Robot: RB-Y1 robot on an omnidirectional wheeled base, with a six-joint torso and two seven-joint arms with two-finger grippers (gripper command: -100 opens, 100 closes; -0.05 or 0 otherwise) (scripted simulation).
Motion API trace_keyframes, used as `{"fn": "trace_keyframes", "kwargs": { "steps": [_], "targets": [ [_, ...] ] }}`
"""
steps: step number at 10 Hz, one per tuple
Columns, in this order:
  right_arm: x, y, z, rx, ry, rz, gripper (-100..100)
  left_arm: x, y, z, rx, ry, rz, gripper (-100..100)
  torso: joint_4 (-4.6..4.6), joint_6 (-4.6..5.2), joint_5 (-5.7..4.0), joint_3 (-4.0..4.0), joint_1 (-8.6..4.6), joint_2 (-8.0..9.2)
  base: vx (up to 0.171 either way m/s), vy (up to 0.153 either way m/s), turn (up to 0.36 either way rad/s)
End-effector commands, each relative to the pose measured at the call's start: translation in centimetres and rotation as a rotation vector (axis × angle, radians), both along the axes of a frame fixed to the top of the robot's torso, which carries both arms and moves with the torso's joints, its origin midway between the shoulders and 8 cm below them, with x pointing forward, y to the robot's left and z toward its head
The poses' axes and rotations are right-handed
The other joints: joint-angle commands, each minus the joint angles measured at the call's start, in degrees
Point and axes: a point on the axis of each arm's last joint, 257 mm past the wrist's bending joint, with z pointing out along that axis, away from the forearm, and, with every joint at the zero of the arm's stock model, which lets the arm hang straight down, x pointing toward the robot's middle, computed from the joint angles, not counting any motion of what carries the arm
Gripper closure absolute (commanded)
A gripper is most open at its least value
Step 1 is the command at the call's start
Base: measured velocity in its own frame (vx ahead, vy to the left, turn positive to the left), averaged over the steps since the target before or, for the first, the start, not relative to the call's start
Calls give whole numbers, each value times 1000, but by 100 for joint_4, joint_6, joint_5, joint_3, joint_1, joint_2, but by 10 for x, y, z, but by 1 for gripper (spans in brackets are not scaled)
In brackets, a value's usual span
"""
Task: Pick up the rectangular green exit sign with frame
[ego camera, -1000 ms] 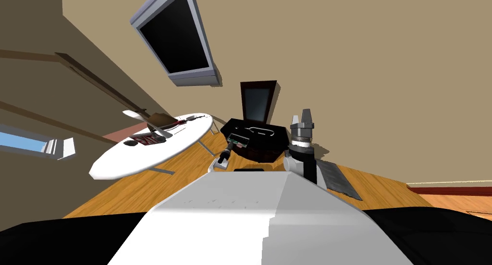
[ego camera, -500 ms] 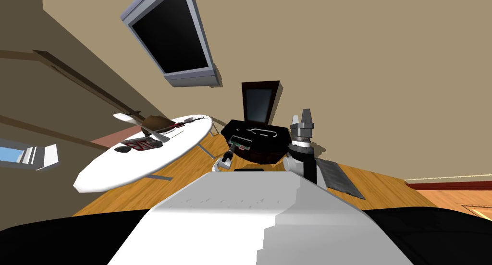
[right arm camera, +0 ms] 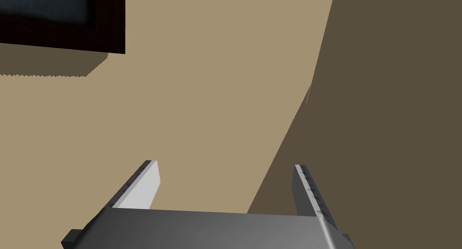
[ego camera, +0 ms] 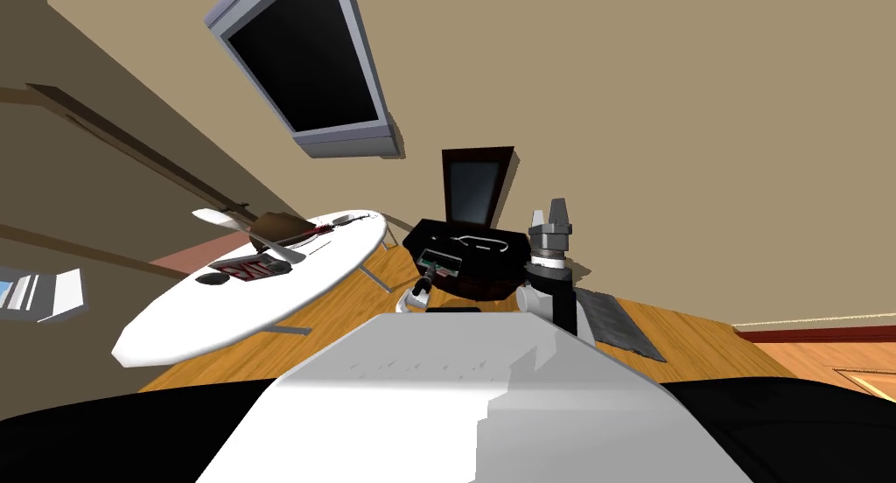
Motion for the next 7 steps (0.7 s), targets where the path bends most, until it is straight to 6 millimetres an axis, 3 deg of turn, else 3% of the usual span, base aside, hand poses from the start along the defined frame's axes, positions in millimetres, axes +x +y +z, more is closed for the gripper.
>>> {"fn": "trace_keyframes", "kwargs": {
  "steps": [1, 2, 3, 4, 5, 7],
  "targets": [
    [0, 0, 0, 0, 0, 0, 0, -6, -21, -7, -39, 35, 3, -100, 0, 0, 0, 0, 0, 0, 50, 57, -30],
    [0, 0, 0, 0, 0, 0, 0, -11, -33, -11, -59, 52, 3, -100, 0, 0, 0, 1, -2, 1, 40, 35, -22],
    [0, 0, 0, 0, 0, 0, 0, -6, -29, -7, -46, 40, 3, -100, 1, 0, -2, 2, -10, 3, 16, 10, -7],
    [0, 0, 0, 0, 0, 0, 0, -6, -30, -8, -48, 43, 3, 0, 2, -1, -4, 6, -16, 11, 0, 0, 0],
    [0, 0, 0, 0, 0, 0, 0, -11, -26, -14, -48, 41, 6, -100, 3, -1, -5, 9, -20, 17, 63, 0, -28],
    [0, 0, 0, 0, 0, 0, 0, -11, -25, -17, -48, 43, 7, -100, -3, -1, -7, -9, -33, -17, 89, -30, -17]
  ]
}}
